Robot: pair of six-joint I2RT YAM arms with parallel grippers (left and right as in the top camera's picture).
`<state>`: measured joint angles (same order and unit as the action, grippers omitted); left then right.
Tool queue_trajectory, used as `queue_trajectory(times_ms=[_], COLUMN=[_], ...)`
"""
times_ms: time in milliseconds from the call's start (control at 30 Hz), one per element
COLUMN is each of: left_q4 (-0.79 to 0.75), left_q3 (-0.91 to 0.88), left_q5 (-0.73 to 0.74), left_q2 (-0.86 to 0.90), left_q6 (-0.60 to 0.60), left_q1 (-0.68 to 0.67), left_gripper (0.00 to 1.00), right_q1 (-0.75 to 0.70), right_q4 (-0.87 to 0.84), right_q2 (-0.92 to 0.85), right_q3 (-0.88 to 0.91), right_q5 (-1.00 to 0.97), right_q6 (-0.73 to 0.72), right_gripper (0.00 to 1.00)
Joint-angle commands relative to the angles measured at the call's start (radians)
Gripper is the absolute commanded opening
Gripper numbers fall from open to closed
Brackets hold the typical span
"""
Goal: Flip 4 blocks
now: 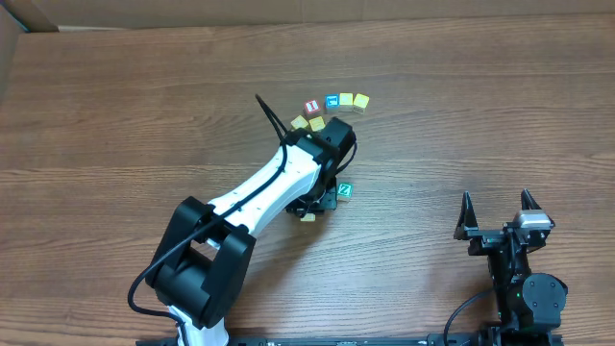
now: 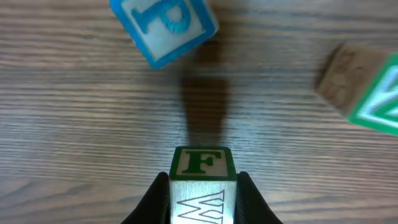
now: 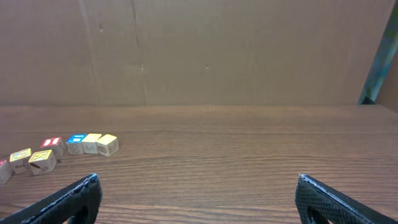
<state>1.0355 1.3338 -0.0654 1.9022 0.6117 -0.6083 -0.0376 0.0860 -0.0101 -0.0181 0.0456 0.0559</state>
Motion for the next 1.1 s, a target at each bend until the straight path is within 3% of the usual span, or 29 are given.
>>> queue_trajectory(times_ms=[0, 1067], left_q4=[-0.051, -0.094], left_q3=[-0.046, -0.071], left_q5=[-0.026, -0.046], left_q2=[-0.021, -0.019], left_q6=[0.023, 0.024], left_q1=[0.004, 0.005], left_gripper=[0.14, 0.18], right_q1=[0.005, 0.005], right_q4=[-0.005, -0.006], right_q2=[0.007, 0.007], right_q3=[0.010, 0.010], right_q5=[0.001, 0.001], right_q6=[0.004, 0.004], right_gripper=[1.00, 1.00])
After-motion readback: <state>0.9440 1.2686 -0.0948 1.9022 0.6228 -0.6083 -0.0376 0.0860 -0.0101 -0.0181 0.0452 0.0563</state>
